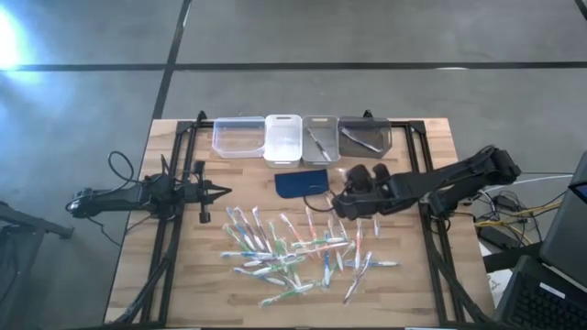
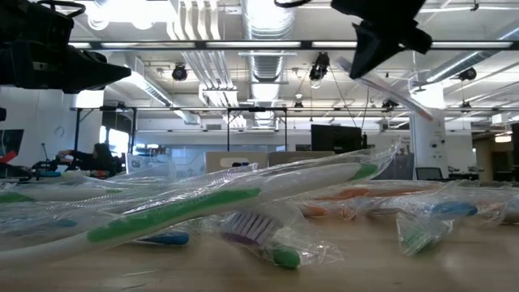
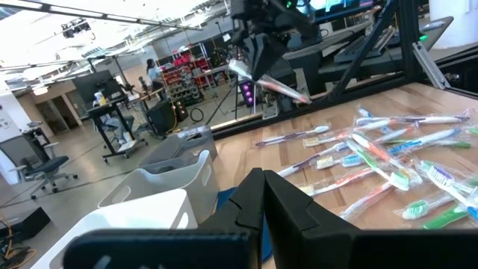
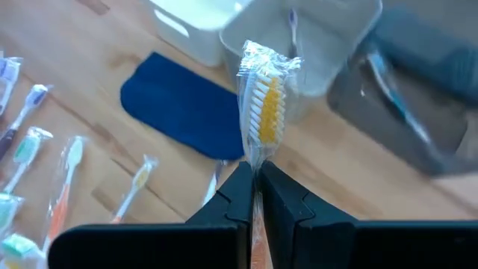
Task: Pick & Place Toothbrushes
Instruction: Put the orange toothbrush into the white bin
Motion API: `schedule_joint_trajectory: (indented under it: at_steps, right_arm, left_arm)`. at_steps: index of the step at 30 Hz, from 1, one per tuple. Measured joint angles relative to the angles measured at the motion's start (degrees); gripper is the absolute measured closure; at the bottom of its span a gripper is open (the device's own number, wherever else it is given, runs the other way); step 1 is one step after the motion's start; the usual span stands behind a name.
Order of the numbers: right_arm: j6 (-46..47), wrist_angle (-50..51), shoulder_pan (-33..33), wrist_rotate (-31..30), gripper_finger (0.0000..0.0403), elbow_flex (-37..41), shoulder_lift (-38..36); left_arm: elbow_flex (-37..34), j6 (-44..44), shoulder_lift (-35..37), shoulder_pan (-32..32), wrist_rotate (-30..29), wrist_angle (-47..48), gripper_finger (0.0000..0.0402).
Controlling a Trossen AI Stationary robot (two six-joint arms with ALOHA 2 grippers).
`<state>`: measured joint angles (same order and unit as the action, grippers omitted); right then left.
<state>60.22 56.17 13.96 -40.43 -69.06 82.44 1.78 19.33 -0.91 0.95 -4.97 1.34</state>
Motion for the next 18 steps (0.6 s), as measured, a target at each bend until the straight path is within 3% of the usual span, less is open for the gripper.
schedule_joint_trajectory:
  at_steps: [8,15,18]
  right_arm:
    - [-7.28,-4.19,-0.02,-3.29,0.0392,-6.14,6.25]
    - [-21.15,-15.19,0.0,-3.1,0.0392,-9.1,10.32]
    - [-27.0,-21.49,0.0,-3.02,0.0392,-9.38,11.35]
  left_arm:
    - [0.01,0.0,0.0,0.02,0.0,-0.01,0.039]
    - [-0.09,-0.06,0.01,0.07,0.03,-1.23,0.039]
    - [-0.09,-4.99,0.0,0.07,0.83,-1.68,0.039]
